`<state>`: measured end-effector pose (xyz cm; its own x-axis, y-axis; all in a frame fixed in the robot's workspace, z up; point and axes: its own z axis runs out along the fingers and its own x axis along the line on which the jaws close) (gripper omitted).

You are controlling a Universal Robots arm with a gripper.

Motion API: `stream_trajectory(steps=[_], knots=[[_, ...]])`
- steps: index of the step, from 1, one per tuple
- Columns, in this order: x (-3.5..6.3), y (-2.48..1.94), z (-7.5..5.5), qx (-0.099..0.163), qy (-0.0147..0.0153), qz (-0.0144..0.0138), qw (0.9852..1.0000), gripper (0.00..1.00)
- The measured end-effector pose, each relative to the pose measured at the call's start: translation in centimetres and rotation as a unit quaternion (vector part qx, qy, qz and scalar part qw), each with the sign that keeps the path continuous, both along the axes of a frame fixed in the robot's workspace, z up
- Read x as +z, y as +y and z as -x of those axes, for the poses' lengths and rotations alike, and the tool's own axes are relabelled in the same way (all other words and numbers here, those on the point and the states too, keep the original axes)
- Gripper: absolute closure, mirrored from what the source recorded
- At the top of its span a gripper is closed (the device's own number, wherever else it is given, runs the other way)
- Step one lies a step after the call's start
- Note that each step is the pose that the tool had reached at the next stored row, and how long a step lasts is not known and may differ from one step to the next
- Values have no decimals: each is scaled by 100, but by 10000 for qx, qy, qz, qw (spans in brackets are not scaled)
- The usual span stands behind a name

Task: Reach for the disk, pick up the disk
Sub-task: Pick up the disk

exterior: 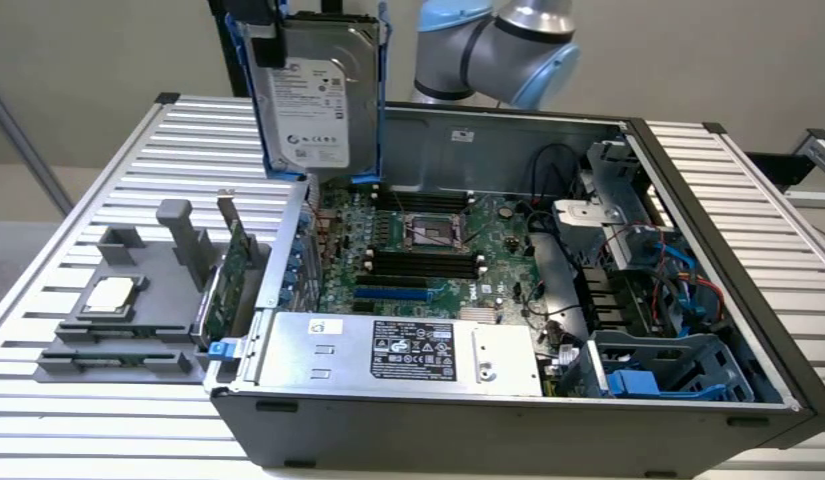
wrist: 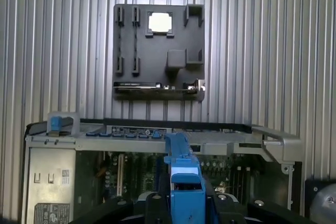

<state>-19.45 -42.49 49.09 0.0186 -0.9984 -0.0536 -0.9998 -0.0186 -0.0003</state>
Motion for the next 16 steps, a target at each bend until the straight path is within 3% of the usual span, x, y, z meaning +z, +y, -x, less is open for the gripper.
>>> stream_trajectory(steps=[9, 16], knots=[[9, -146, -409, 0, 0, -8, 10000, 67], [8, -290, -658, 0, -1, -9, 10000, 67]])
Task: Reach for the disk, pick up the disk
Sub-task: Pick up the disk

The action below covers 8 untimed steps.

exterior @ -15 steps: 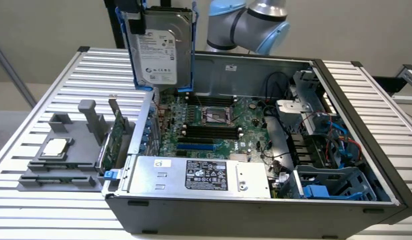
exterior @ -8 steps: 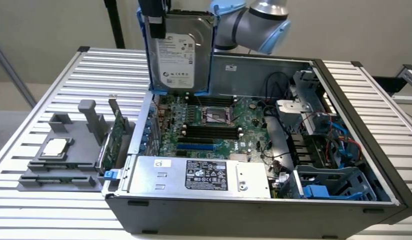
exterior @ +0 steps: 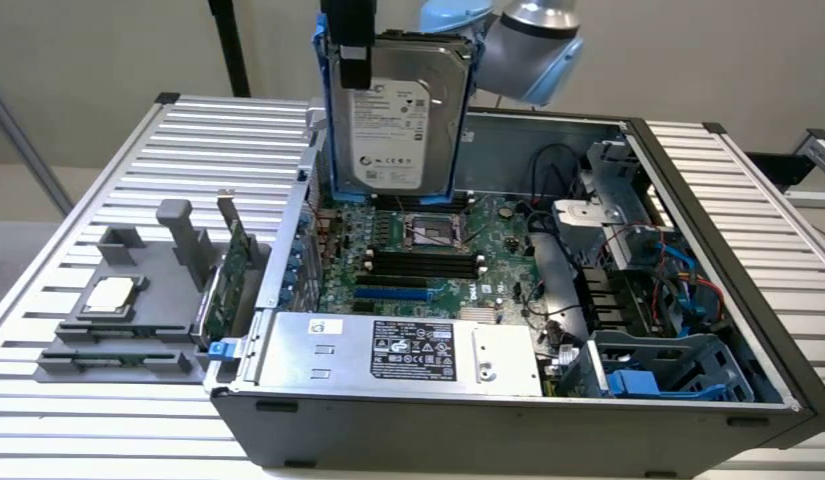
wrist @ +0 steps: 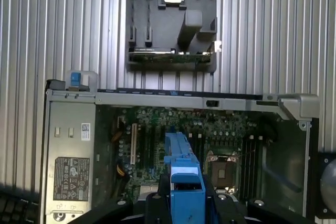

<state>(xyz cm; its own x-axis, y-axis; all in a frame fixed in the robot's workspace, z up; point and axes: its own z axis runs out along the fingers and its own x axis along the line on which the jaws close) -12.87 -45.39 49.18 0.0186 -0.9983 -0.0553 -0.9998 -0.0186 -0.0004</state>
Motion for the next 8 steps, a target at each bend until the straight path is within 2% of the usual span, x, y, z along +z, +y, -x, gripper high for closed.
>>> stream_trajectory(steps=[8], knots=[[0, -174, -284, 0, 0, 0, 10000, 67]])
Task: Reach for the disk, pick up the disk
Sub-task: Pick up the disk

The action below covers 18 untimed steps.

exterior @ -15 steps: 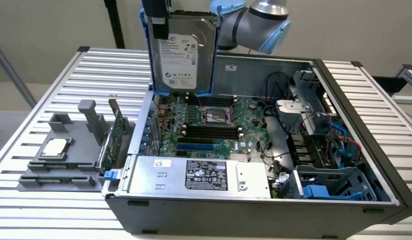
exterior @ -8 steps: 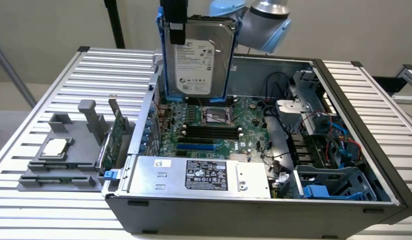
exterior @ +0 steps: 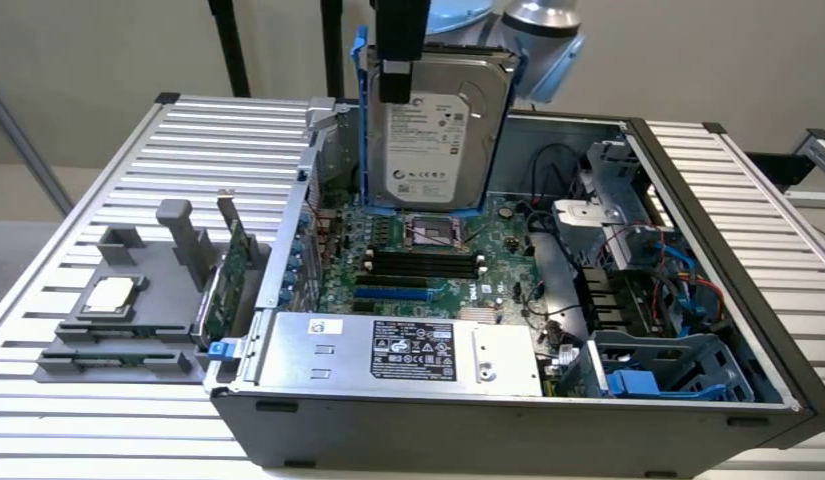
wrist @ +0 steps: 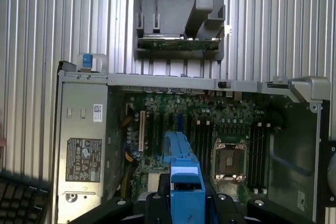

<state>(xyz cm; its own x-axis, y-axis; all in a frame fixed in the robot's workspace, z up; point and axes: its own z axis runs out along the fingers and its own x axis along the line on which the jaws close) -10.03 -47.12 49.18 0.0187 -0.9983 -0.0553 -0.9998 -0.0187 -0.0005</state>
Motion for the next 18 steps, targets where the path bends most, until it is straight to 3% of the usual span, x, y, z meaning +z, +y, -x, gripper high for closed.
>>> stream_trajectory(steps=[18], knots=[[0, -374, -646, 0, 0, 0, 10000, 67]])
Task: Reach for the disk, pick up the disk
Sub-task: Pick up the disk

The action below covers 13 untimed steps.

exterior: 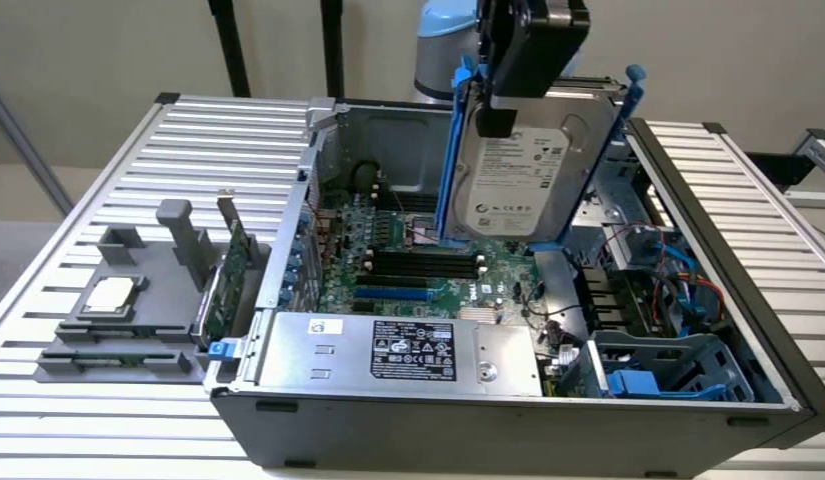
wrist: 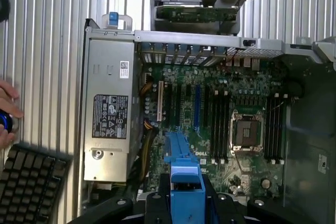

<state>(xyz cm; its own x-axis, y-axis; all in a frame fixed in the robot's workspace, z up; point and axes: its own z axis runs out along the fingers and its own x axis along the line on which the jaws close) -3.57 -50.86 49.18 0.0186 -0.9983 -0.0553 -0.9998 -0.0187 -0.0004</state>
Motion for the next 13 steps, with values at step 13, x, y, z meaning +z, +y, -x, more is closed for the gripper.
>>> stream_trajectory(steps=[13], knots=[[-1, -256, -496, -1, 0, 0, 10000, 67]])
